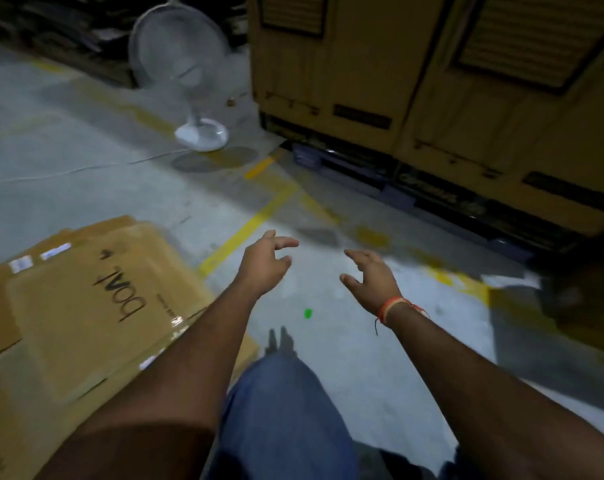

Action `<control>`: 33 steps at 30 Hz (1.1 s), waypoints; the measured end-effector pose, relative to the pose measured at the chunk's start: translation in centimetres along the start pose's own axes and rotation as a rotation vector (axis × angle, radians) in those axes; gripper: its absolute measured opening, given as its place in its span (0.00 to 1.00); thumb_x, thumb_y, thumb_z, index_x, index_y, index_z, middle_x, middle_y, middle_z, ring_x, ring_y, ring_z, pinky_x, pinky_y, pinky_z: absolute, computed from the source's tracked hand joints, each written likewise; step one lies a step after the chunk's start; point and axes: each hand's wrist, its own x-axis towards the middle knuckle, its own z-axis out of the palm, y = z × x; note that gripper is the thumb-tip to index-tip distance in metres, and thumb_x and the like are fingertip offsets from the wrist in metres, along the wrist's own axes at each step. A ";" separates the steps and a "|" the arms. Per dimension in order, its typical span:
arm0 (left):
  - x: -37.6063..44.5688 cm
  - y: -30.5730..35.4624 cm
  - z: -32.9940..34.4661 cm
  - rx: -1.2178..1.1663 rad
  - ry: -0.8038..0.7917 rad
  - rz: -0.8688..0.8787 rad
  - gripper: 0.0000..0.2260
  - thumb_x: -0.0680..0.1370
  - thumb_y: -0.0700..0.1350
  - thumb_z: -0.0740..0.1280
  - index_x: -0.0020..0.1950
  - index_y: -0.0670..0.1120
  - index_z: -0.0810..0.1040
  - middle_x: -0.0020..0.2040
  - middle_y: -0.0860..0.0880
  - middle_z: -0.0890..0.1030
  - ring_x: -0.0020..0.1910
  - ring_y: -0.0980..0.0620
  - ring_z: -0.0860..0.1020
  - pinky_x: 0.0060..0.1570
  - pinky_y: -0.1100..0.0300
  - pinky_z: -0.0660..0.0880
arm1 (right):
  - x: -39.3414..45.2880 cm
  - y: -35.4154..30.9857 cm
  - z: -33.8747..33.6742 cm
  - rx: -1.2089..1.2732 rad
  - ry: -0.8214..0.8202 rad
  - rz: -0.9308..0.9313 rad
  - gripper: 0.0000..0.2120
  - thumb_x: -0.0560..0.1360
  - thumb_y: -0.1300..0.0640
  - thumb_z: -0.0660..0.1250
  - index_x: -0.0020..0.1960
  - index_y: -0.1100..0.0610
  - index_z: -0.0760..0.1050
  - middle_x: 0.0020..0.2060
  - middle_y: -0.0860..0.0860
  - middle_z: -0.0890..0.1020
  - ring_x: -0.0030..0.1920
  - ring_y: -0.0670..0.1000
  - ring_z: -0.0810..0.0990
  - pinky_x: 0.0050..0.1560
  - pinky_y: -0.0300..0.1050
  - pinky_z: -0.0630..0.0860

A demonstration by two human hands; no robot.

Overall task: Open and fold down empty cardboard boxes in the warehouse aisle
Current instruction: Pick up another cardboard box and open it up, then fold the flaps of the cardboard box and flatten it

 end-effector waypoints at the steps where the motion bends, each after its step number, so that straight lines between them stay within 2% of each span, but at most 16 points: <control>1: -0.2 2.2 1.7 -0.021 -0.018 0.043 0.18 0.79 0.38 0.68 0.65 0.54 0.82 0.79 0.44 0.66 0.76 0.49 0.68 0.71 0.55 0.68 | -1.4 1.5 -1.8 0.025 0.056 0.027 0.26 0.78 0.53 0.70 0.75 0.55 0.70 0.71 0.56 0.71 0.66 0.57 0.75 0.68 0.47 0.69; 3: -0.7 6.5 5.1 -0.064 -0.060 0.122 0.18 0.79 0.38 0.68 0.66 0.53 0.82 0.79 0.44 0.66 0.76 0.51 0.68 0.72 0.53 0.68 | -4.1 4.4 -5.1 0.089 0.167 0.097 0.26 0.78 0.55 0.70 0.74 0.56 0.71 0.69 0.56 0.73 0.64 0.57 0.77 0.65 0.47 0.72; 7: -3.0 12.0 11.6 -0.237 -0.184 0.195 0.16 0.80 0.38 0.68 0.64 0.55 0.81 0.79 0.47 0.66 0.77 0.54 0.66 0.70 0.57 0.68 | -10.1 9.7 -8.9 0.223 0.324 0.241 0.24 0.78 0.57 0.70 0.73 0.55 0.73 0.67 0.55 0.74 0.59 0.55 0.80 0.57 0.41 0.72; 9: -4.4 11.9 14.7 -0.306 -0.243 0.173 0.16 0.81 0.39 0.68 0.63 0.56 0.81 0.77 0.48 0.69 0.75 0.52 0.70 0.67 0.56 0.71 | -13.1 12.8 -8.8 0.326 0.367 0.324 0.24 0.77 0.58 0.71 0.72 0.54 0.73 0.67 0.55 0.75 0.59 0.54 0.80 0.60 0.45 0.75; 12: -5.4 11.3 17.7 -0.281 -0.305 0.096 0.14 0.80 0.40 0.70 0.64 0.52 0.82 0.68 0.47 0.78 0.63 0.47 0.80 0.55 0.58 0.76 | -15.7 15.9 -8.2 0.475 0.354 0.503 0.27 0.74 0.56 0.74 0.72 0.54 0.73 0.68 0.55 0.75 0.63 0.56 0.79 0.65 0.53 0.76; 13: -5.5 11.4 18.3 -0.293 -0.303 0.086 0.15 0.80 0.40 0.70 0.65 0.51 0.82 0.68 0.45 0.79 0.60 0.49 0.80 0.55 0.58 0.77 | -15.4 16.5 -8.1 0.529 0.363 0.523 0.28 0.73 0.55 0.73 0.72 0.52 0.73 0.68 0.54 0.75 0.61 0.56 0.79 0.64 0.56 0.77; 15: -5.5 11.7 19.1 -0.333 -0.286 0.083 0.15 0.80 0.41 0.69 0.66 0.51 0.81 0.68 0.45 0.79 0.59 0.54 0.80 0.63 0.53 0.78 | -13.9 16.1 -8.5 0.569 0.376 0.493 0.28 0.73 0.56 0.71 0.72 0.50 0.73 0.68 0.52 0.75 0.56 0.54 0.80 0.62 0.57 0.78; 18: -4.7 11.6 19.6 -0.356 -0.284 0.058 0.16 0.80 0.41 0.69 0.67 0.51 0.81 0.65 0.50 0.81 0.60 0.56 0.80 0.66 0.48 0.77 | -10.4 14.6 -8.6 0.647 0.394 0.442 0.27 0.72 0.54 0.71 0.71 0.50 0.74 0.67 0.51 0.77 0.55 0.52 0.80 0.60 0.59 0.79; 22: -0.8 12.0 20.1 -0.396 -0.239 0.083 0.16 0.80 0.44 0.69 0.68 0.54 0.80 0.69 0.55 0.77 0.62 0.59 0.79 0.66 0.50 0.77 | -5.8 13.8 -7.1 0.741 0.418 0.426 0.25 0.75 0.54 0.70 0.71 0.49 0.74 0.68 0.49 0.75 0.60 0.54 0.79 0.60 0.60 0.79; 24: 1.6 11.8 20.8 -0.412 -0.202 0.061 0.15 0.81 0.44 0.69 0.67 0.55 0.80 0.67 0.57 0.79 0.62 0.60 0.79 0.66 0.50 0.77 | -4.0 14.5 -6.1 0.802 0.414 0.436 0.23 0.76 0.54 0.69 0.71 0.48 0.74 0.69 0.47 0.75 0.62 0.52 0.78 0.63 0.60 0.78; 29: 6.8 12.7 20.9 -0.464 -0.220 -0.007 0.16 0.81 0.43 0.69 0.68 0.54 0.79 0.65 0.59 0.81 0.64 0.60 0.78 0.66 0.50 0.77 | 0.1 16.0 -6.0 0.934 0.516 0.484 0.19 0.75 0.54 0.69 0.66 0.45 0.79 0.65 0.42 0.78 0.60 0.44 0.79 0.62 0.58 0.78; 31: 8.5 14.3 20.6 -0.496 -0.217 -0.030 0.16 0.81 0.43 0.69 0.68 0.53 0.79 0.64 0.60 0.81 0.63 0.61 0.78 0.67 0.51 0.76 | 1.1 16.0 -7.5 0.951 0.546 0.497 0.19 0.75 0.53 0.68 0.65 0.44 0.79 0.66 0.43 0.77 0.62 0.46 0.79 0.60 0.57 0.80; 33: 9.7 16.6 20.5 -0.503 -0.252 -0.043 0.16 0.81 0.41 0.68 0.68 0.51 0.80 0.62 0.61 0.81 0.62 0.63 0.78 0.67 0.52 0.76 | 1.6 15.7 -10.2 0.988 0.564 0.535 0.18 0.77 0.56 0.68 0.66 0.44 0.79 0.67 0.45 0.76 0.64 0.48 0.78 0.53 0.51 0.82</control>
